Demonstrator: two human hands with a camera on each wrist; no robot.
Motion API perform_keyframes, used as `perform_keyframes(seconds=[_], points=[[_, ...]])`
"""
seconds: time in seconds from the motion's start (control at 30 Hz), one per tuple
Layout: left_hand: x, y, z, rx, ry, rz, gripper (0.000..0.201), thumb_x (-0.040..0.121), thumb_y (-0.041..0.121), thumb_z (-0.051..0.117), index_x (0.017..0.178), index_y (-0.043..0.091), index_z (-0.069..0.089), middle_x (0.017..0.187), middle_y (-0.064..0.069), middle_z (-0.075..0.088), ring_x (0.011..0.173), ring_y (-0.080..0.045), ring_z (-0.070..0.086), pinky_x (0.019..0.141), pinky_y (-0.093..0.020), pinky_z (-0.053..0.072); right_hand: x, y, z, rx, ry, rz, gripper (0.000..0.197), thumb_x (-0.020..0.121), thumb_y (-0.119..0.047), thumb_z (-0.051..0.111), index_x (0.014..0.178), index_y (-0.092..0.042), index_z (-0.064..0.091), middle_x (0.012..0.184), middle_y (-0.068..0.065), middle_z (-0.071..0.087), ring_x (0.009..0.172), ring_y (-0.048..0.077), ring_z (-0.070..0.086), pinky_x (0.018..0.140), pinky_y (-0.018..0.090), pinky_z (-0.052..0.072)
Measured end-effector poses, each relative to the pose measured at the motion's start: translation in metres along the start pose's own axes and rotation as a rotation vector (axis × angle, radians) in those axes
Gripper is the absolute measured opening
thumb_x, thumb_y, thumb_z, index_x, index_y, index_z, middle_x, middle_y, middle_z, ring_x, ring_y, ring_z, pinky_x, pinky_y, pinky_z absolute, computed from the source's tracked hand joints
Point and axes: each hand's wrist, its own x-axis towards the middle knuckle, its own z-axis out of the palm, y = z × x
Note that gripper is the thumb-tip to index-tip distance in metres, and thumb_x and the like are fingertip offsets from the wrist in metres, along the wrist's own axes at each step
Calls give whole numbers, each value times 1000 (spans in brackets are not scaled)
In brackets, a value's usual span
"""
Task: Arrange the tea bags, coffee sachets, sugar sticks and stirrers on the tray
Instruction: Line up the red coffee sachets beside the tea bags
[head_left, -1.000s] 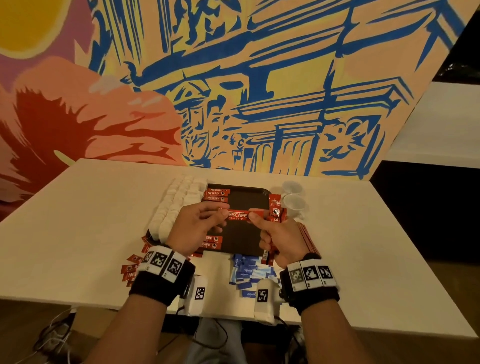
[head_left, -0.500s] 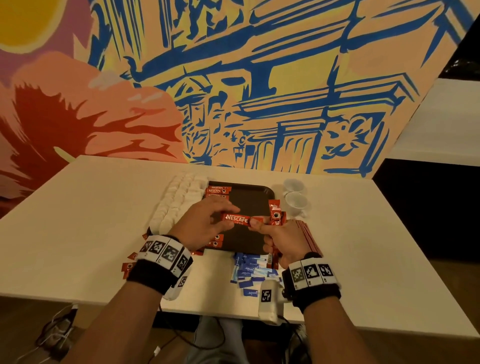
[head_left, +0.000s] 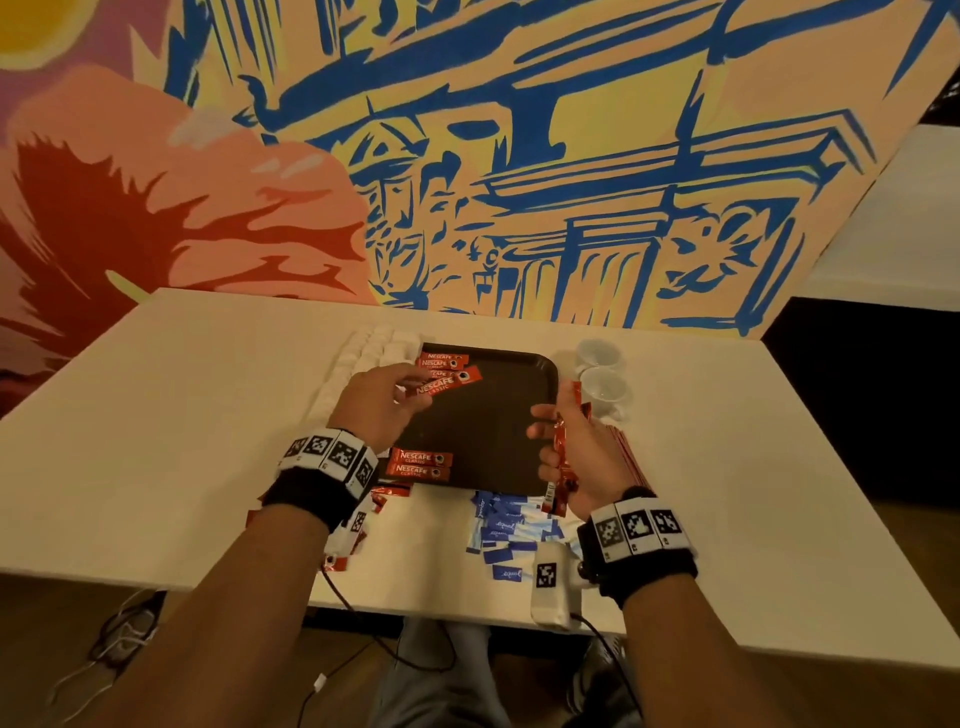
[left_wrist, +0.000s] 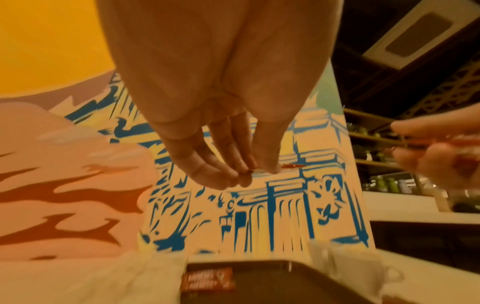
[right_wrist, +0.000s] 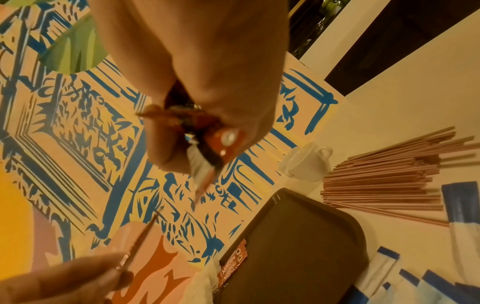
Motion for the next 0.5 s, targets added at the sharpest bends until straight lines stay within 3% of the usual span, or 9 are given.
perform_keyframes(seconds=[0.1,0.17,0.33,0.5], points=[[14,-18,19,139,-31,-135,19,91,25,71,109,30,72,99,7,66,79,-8,59,72,-25,43,3,2,-2,25,7,37,55,94,-63,55,107,-11,65,74,2,61,45,8,40,38,21,31],[19,-30,36,216,-71,-172,16,91,25,71,106,28,73,103,5,66,84,-10,58,75,-26,44,5,3,-1,13,7,56,48,94,-58,59,106,-12,64,72,1,60,45,8,39,38,20,30],[32,-56,62,372,-194,-184,20,91,21,70,110,24,75,124,-1,62,111,-21,62,93,-30,48,12,0,-4,107,-16,127,39,101,-50,50,92,-13,60,67,3,58,41,9,40,33,20,30],[40,-70,78,458,-251,-174,22,92,14,64,109,23,75,122,-2,67,108,-22,64,91,-29,50,17,3,-9,157,-51,113,28,103,-35,45,84,-17,56,64,1,52,39,9,39,33,20,30]])
